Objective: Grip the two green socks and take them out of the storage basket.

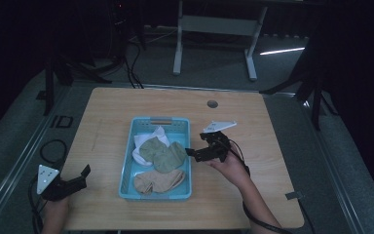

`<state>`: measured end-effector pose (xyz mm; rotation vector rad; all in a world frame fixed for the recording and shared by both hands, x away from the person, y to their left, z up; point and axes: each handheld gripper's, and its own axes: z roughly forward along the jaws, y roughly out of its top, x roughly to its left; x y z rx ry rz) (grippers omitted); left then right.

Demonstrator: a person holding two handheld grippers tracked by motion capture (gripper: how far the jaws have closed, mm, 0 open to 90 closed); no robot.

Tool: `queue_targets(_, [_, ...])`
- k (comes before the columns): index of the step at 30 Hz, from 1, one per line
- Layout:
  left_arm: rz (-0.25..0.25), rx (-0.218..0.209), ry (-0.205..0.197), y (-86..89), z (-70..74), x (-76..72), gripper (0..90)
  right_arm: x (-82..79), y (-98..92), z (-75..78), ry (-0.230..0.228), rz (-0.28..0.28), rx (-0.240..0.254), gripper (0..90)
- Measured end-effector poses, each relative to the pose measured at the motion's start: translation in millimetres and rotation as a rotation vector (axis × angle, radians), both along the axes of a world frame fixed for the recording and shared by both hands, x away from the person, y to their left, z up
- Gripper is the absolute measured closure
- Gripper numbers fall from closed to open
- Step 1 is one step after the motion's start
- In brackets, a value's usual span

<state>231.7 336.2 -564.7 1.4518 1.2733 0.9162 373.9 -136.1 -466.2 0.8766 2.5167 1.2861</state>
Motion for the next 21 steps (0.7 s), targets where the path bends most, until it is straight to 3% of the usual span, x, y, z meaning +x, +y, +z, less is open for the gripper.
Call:
queue_targets(10, [-0.005, 0.001, 0.000, 0.1, 0.0, 0.0, 0.0, 5.6, 38.2, -4.6, 0.022, 0.069, -0.035, 13.6])
queue_targets(17, [-0.010, 0.001, -0.001, 0.3, 0.0, -0.2, 0.0, 9.0, 64.2, -10.5, 0.033, 0.113, -0.096, 16.8])
queue_targets(21, [-0.013, 0.000, -0.002, 0.5, 0.0, -0.3, 0.0, 11.0, 73.2, -14.4, 0.042, 0.108, -0.137, 20.6])
